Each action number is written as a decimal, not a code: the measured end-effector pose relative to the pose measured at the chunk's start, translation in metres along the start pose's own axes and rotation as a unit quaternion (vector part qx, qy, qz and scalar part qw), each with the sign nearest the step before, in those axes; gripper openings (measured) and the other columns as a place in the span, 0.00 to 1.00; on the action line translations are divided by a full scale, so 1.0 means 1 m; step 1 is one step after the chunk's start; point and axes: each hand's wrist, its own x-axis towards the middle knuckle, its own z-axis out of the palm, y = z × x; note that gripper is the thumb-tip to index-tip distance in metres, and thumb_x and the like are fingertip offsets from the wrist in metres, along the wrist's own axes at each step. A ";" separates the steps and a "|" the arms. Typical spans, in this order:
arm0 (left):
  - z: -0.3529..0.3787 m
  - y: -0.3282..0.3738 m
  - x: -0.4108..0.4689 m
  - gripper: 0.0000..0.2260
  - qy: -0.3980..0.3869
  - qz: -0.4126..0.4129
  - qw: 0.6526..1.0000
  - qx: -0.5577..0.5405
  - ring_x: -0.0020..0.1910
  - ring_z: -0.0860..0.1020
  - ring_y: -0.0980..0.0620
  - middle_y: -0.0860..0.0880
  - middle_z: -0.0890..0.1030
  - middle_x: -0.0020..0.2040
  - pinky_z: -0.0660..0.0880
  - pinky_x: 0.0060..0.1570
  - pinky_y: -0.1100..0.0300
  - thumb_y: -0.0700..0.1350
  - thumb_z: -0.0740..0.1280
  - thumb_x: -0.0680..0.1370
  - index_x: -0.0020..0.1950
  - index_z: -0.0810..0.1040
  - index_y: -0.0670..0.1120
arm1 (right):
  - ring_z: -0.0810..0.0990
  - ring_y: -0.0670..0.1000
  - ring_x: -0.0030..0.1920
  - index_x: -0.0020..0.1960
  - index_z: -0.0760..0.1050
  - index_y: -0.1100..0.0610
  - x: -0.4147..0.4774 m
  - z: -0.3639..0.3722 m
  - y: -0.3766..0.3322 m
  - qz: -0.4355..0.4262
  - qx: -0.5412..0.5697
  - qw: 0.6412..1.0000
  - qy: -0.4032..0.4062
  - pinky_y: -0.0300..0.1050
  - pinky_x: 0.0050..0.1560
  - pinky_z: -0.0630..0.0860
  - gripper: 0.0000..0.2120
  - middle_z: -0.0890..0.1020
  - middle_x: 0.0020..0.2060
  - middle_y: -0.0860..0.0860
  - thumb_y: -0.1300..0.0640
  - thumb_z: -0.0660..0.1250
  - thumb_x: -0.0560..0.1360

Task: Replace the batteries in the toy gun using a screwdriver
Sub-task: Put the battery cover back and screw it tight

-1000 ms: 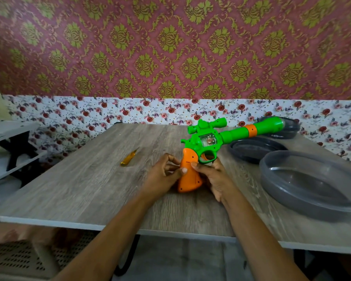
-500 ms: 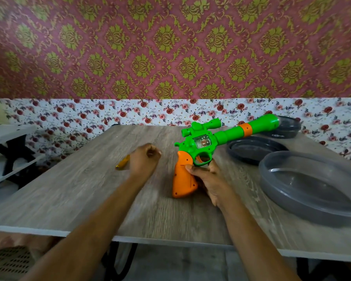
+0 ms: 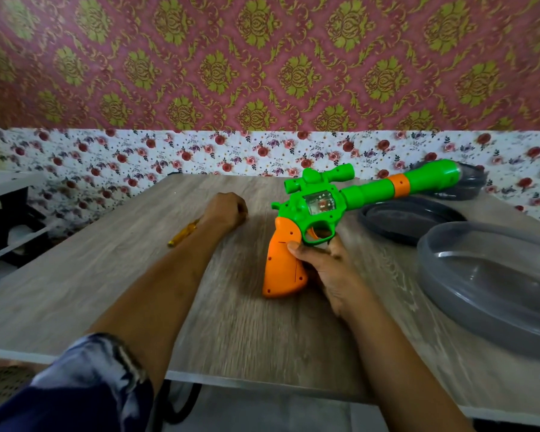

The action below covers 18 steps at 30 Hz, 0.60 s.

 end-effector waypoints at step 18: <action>-0.019 0.019 -0.068 0.11 0.083 0.037 0.976 -0.197 0.32 0.77 0.53 0.49 0.77 0.31 0.74 0.36 0.64 0.39 0.69 0.75 0.33 0.74 0.45 | 0.79 0.47 0.50 0.65 0.67 0.59 -0.002 0.002 -0.001 -0.007 0.001 1.000 0.008 0.41 0.49 0.76 0.28 0.80 0.57 0.55 0.67 0.72 0.69</action>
